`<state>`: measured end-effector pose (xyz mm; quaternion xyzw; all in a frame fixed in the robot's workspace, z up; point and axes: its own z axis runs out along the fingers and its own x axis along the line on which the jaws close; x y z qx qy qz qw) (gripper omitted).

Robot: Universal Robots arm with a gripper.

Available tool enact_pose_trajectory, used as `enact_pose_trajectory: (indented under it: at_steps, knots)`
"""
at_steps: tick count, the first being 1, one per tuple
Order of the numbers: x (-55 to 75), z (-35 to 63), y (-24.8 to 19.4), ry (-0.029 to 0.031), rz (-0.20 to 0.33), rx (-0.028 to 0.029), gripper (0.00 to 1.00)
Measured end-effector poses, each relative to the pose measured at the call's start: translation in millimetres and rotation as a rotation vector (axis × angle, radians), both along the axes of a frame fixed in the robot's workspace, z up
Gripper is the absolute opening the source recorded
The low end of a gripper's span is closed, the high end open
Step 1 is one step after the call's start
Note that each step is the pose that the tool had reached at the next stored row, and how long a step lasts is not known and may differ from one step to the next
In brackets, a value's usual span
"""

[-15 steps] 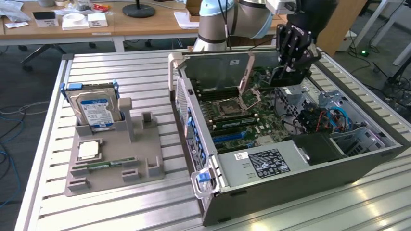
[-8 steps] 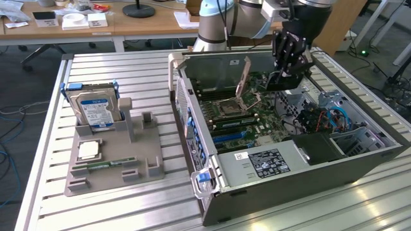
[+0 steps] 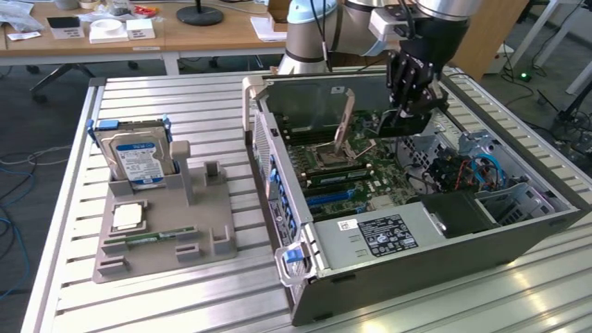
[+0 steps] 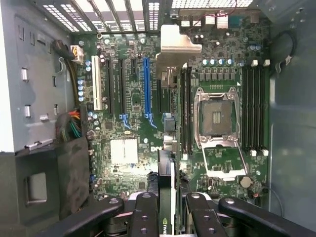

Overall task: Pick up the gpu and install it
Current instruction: 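Insert the gpu into the slot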

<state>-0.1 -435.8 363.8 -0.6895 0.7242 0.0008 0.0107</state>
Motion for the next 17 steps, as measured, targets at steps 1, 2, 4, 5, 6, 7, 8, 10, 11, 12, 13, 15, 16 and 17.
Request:
enact_pose_trajectory:
  at_steps: [1, 2, 4, 5, 6, 7, 8, 10, 11, 12, 13, 15, 16, 17]
  knots:
    - [-1.0, -0.6, -1.0, -0.0001, 0.000, 0.0002, 0.26]
    - [-1.9, -0.9, -2.3, 0.0000, 0.000, 0.0001, 0.26]
    - [-3.8, -1.4, -5.4, 0.0000, 0.000, 0.0001, 0.26]
    - [-4.7, -1.8, -6.9, 0.0000, 0.000, 0.0001, 0.26]
    - [-5.6, -2.2, -8.1, -0.0001, 0.000, 0.0002, 0.26]
    - [-6.5, -2.9, -9.0, 0.0000, 0.000, 0.0001, 0.26]
    - [-7.4, -4.3, -9.4, -0.0001, 0.000, 0.0004, 0.26]
    - [-9.3, -7.8, -9.5, 0.0000, 0.000, 0.0001, 0.26]
    - [-10.3, -9.6, -9.5, -0.0001, 0.000, 0.0002, 0.26]
    - [-11.3, -11.4, -9.5, 0.0000, 0.000, 0.0001, 0.26]
    - [-12.2, -13.2, -9.6, -0.0001, 0.000, 0.0001, 0.26]
    - [-14.4, -16.9, -9.8, -0.0001, 0.000, 0.0001, 0.26]
    - [-15.5, -18.5, -10.3, -0.0001, 0.000, 0.0001, 0.26]
    - [-16.7, -19.8, -11.4, 0.0000, 0.000, 0.0000, 0.26]
